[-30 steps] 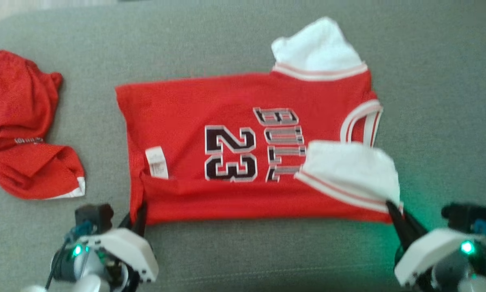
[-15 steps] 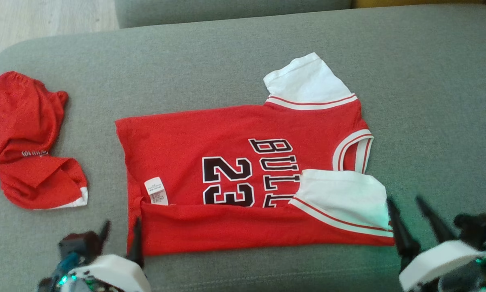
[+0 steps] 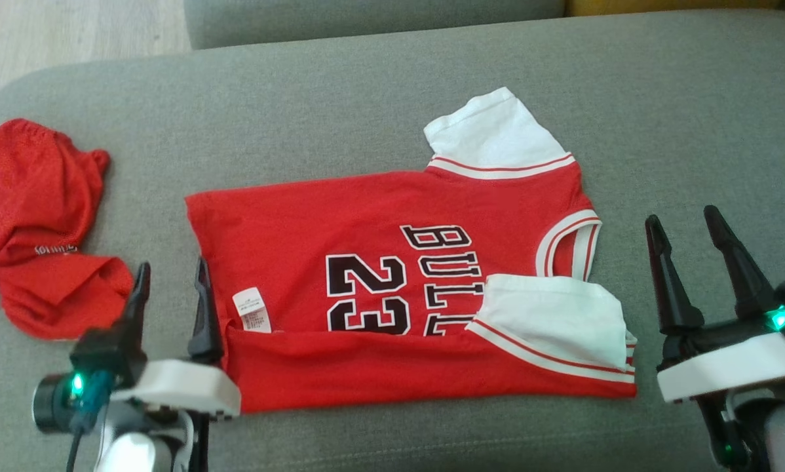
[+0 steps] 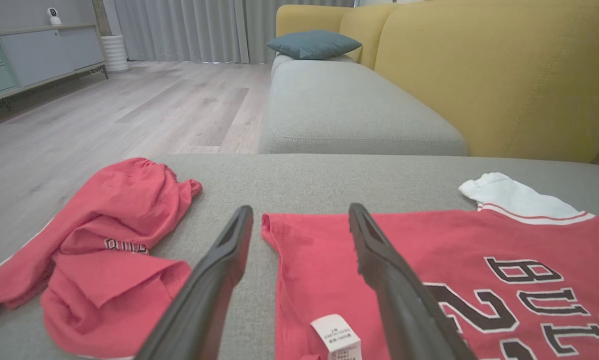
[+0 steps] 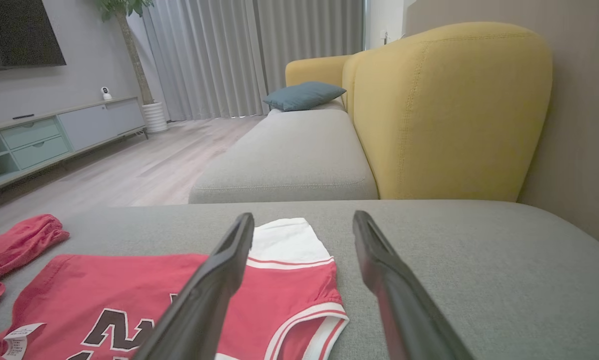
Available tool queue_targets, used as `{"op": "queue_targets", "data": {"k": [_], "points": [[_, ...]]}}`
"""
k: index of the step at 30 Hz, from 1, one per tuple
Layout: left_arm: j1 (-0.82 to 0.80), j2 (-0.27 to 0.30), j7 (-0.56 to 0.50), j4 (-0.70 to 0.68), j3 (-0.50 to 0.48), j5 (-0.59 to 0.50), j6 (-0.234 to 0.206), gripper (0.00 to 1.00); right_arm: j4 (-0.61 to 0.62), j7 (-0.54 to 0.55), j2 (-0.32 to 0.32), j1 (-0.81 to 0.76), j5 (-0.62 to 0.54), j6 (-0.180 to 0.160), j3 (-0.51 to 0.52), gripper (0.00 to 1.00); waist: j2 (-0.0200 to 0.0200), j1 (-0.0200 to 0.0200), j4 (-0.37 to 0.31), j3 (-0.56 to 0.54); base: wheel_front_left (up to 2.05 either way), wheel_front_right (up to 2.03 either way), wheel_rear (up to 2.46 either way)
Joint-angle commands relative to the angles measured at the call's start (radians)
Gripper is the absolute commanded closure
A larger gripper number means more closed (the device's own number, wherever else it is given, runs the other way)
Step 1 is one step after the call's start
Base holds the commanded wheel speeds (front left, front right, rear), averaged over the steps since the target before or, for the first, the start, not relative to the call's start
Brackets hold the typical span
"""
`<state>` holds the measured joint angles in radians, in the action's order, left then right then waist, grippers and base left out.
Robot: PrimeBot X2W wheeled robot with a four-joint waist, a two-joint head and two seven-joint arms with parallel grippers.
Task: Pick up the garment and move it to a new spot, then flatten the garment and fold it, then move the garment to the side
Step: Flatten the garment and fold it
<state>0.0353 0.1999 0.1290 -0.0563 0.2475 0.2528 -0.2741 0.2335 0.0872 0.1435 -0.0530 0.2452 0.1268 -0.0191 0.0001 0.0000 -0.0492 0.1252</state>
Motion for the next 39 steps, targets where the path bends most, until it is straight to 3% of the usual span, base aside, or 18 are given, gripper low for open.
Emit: {"op": "queue_targets", "data": {"k": [1,8,18,24,30,31,32,39], "points": [[-0.074,0.02,-0.007,-0.026,-0.032,-0.007,-0.002,0.0,0.041,-0.005,0.02,0.036,-0.001,0.004,-0.013,0.0,-0.0001,0.0,0.0,0.01,0.0,0.0,0.0],[-0.225,0.023,-0.065,0.075,-0.029,0.024,0.042,0.0,0.042,-0.008,0.004,0.049,0.007,0.004,-0.014,0.0,-0.0001,0.0,-0.011,0.073,0.0,0.0,0.0],[-0.549,0.054,-0.207,0.475,-0.065,0.109,0.127,0.0,0.009,-0.027,0.0,0.099,0.029,0.004,-0.053,0.0,-0.0001,0.0,-0.053,0.188,0.0,0.0,0.0],[-0.635,0.082,-0.283,0.667,-0.093,0.15,0.144,0.0,-0.027,-0.038,0.001,0.112,0.042,0.004,-0.059,0.0,-0.0001,0.0,-0.069,0.204,0.0,0.0,0.0],[-0.683,0.086,-0.311,0.77,-0.094,0.182,0.183,0.0,-0.045,-0.037,0.003,0.118,0.052,0.004,-0.062,0.0,-0.0001,0.0,-0.073,0.213,0.0,0.0,0.0],[-0.689,0.085,-0.321,0.786,-0.092,0.186,0.189,0.46,-0.048,-0.035,0.005,0.12,0.055,0.004,-0.063,0.0,-0.0001,0.0,-0.073,0.214,0.0,0.0,0.0],[-0.699,0.087,-0.338,0.81,-0.084,0.188,0.202,1.0,-0.056,-0.029,0.014,0.126,0.061,0.004,-0.062,0.0,-0.0001,0.0,-0.074,0.216,0.0,0.0,0.0],[-0.73,0.09,-0.325,0.826,-0.058,0.176,0.222,1.0,-0.13,0.032,0.093,0.215,0.1,0.004,-0.057,0.0,-0.0001,0.0,-0.064,0.224,0.0,0.0,0.0]]}}
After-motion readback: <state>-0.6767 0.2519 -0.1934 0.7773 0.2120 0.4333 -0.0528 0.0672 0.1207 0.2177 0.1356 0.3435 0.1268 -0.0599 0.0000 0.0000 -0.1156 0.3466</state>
